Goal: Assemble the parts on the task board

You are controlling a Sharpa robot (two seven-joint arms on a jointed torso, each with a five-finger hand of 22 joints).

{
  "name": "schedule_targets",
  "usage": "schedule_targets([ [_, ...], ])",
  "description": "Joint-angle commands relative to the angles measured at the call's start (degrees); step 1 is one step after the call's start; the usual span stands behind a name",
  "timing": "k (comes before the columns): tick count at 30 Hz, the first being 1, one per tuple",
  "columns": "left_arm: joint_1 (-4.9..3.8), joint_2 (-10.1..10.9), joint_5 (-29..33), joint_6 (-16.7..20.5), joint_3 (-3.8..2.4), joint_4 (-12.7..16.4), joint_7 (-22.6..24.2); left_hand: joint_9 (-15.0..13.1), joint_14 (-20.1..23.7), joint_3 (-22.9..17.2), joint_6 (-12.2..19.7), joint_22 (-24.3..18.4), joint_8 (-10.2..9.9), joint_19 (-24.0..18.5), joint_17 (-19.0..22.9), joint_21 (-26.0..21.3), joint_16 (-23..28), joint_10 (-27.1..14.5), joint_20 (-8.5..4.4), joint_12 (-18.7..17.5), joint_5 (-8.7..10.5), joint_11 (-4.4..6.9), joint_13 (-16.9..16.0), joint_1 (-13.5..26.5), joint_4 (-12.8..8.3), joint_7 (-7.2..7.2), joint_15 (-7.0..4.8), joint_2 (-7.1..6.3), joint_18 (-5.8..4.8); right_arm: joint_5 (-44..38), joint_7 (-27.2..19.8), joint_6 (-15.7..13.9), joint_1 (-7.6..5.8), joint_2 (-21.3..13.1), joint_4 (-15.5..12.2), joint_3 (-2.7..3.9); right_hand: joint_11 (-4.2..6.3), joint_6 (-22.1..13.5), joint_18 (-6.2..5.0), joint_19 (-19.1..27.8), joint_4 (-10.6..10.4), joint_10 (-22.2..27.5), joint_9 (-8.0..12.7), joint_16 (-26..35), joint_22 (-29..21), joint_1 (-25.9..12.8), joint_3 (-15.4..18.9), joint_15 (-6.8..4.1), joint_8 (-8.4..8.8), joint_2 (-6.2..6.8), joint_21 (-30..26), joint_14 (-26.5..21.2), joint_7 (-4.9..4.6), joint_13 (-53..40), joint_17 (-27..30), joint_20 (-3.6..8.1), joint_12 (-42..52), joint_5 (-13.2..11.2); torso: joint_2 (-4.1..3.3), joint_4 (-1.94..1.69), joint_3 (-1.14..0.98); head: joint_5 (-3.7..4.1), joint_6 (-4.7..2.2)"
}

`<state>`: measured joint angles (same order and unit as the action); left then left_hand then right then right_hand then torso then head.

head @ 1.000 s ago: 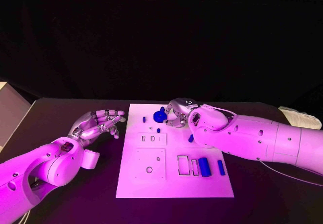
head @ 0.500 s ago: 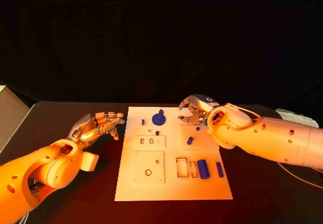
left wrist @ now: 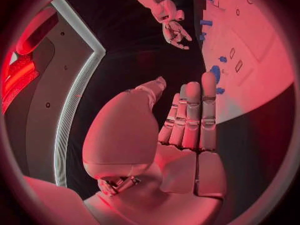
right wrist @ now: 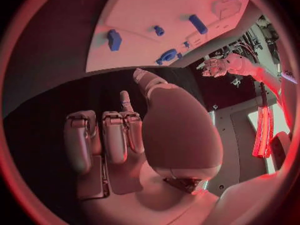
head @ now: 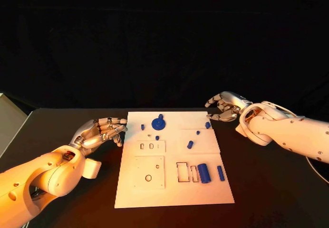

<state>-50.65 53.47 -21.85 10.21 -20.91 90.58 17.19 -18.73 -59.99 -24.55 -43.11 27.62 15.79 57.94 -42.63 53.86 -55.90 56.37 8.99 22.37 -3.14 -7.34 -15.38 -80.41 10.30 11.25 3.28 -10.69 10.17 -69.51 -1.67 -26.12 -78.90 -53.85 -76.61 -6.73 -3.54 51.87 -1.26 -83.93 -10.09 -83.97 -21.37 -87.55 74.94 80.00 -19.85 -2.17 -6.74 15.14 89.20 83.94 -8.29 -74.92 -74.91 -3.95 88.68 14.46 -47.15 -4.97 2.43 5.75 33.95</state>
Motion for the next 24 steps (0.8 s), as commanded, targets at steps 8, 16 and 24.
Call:
schedule_targets([
  [8,0.54,-0.3,-1.9,-1.9,-0.02,-0.2,0.5,-0.3,-2.3,-0.3,-0.3,0.7,0.6,0.5,-2.8,1.6,-3.1,0.1,-0.85,3.5,0.02,0.48,-2.1,-1.1,-1.9,-0.19,-0.51,-0.49,0.43,1.3,-4.2,7.8,0.76,-0.7,3.5,-0.06,0.25,-1.0,1.13,-5.9,0.6,-4.5,0.2,-0.2,14.5,1.0,1.2,-0.3,0.92,0.35,0.4,4.8,0.37,-13.7,-9.6,0.58,-0.2,-0.6,0.0,0.13,-0.49,0.62,0.24],
  [16,0.78,-0.4,-2.6,-2.0,-0.02,-0.5,0.2,-1.2,-9.9,-0.9,0.2,2.1,2.2,0.1,-16.1,4.6,-14.7,-3.0,-1.3,16.5,-0.01,1.12,-10.2,-0.3,-4.1,-0.6,-0.98,-0.22,0.43,0.5,-3.7,10.2,1.67,-0.1,5.1,-0.12,0.08,-1.2,1.14,-5.9,0.8,-4.6,0.2,-0.2,14.6,1.9,1.8,-0.13,1.04,-0.06,0.4,4.8,0.17,-13.8,-9.7,0.48,-0.1,0.3,-0.08,0.13,-0.39,0.45,0.73],
  [24,0.89,-0.3,-3.5,-2.5,-0.03,-0.5,-0.1,-1.6,-16.9,-2.4,0.7,13.3,3.7,6.1,-26.6,12.5,-23.1,-5.0,-1.55,25.2,0.02,1.46,-15.1,0.5,-5.1,-0.85,-1.27,-0.21,-1.3,0.3,-3.4,11.5,2.21,0.8,5.8,-0.17,0.05,-1.0,1.15,-5.9,1.0,-4.7,0.2,-0.3,14.6,2.4,1.8,-0.12,0.95,-0.29,0.4,4.9,0.16,-13.9,-9.9,0.44,0.0,1.4,-0.01,0.22,-0.29,0.25,1.19],
])
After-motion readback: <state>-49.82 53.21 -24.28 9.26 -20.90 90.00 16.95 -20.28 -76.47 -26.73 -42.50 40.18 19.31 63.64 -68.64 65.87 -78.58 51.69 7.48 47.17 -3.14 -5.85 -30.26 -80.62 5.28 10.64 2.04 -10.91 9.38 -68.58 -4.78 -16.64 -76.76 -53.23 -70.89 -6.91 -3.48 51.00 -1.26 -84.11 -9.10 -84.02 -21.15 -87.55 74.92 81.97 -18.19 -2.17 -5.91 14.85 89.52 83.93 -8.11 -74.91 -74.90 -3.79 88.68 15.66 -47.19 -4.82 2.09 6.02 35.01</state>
